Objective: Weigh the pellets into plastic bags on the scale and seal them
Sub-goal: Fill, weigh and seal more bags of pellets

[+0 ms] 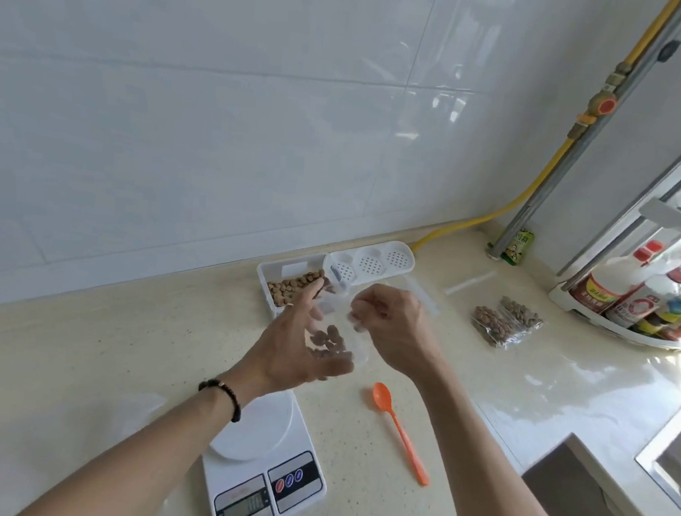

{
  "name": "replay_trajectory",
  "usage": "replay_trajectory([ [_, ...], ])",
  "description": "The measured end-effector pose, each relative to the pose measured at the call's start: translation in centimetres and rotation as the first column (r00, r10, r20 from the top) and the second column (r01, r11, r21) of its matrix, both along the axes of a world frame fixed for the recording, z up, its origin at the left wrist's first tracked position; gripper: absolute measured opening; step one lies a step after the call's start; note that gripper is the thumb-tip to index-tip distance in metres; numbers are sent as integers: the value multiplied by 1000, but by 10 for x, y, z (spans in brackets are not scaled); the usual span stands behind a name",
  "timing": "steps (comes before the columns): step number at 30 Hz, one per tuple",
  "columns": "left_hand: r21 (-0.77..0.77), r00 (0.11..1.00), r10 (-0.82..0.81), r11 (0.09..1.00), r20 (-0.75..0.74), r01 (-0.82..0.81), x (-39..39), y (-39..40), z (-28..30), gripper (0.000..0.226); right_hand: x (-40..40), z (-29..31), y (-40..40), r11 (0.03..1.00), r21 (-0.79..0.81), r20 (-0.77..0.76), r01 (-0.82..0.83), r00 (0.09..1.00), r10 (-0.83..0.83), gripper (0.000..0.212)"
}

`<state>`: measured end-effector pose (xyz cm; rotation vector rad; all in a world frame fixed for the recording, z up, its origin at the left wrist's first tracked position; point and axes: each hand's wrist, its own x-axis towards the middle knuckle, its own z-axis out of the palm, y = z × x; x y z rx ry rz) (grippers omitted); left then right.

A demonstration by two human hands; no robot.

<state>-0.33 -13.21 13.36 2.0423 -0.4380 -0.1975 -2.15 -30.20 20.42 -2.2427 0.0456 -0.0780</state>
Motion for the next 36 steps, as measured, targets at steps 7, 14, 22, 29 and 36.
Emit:
replay_trajectory([
  [7, 96, 979, 23, 995, -202, -3, 11, 57, -27, 11, 3, -12, 5, 958, 285, -39, 33, 999, -23, 19],
  [14, 234, 979, 106, 970, -173, -64, 8, 81, -48, 10, -5, -86, 7, 975, 187, -298, 123, 953, -63, 18],
  [22, 357, 967, 226, 919, -121, -170, 5, 96, -90, 3, -6, -151, 22, 945, 169, -502, 279, 850, -161, 16],
  [29, 461, 964, 216, 847, 158, -265, -4, 93, -112, 25, 1, -165, 17, 975, -98, -449, 200, 865, -223, 40],
  [36, 657, 931, 46, 696, 361, -290, -38, 113, -120, 52, -13, -156, 38, 899, -437, -111, 19, 991, -75, 53],
])
